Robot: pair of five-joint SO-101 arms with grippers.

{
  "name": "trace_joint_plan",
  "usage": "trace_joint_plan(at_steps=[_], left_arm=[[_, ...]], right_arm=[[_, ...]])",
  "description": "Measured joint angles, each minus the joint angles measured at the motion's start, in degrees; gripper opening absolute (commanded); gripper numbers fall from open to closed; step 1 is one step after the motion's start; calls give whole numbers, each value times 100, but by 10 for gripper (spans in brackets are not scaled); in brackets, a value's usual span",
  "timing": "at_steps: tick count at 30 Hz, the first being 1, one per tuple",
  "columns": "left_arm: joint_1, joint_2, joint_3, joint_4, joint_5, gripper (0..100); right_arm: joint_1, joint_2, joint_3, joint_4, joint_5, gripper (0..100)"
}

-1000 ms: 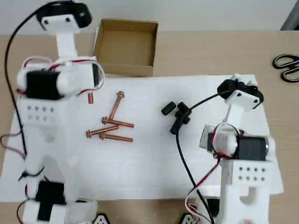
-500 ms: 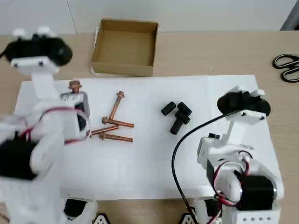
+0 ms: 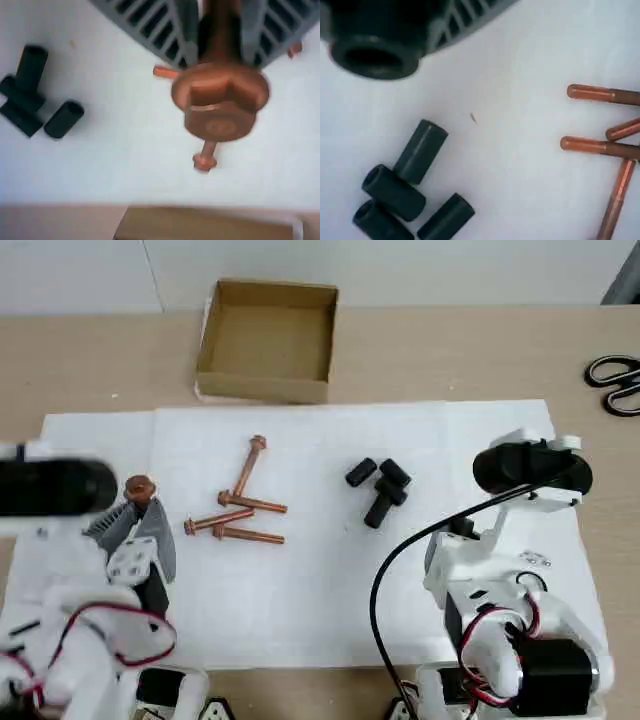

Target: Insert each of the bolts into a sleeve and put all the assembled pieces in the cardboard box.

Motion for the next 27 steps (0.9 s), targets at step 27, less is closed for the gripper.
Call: trace_joint_plan(at_steps=[27], left_arm=[[18, -3279, 4132, -2620, 1679, 5]], right_arm=[[-2497, -2567, 3552, -3130, 677, 2]])
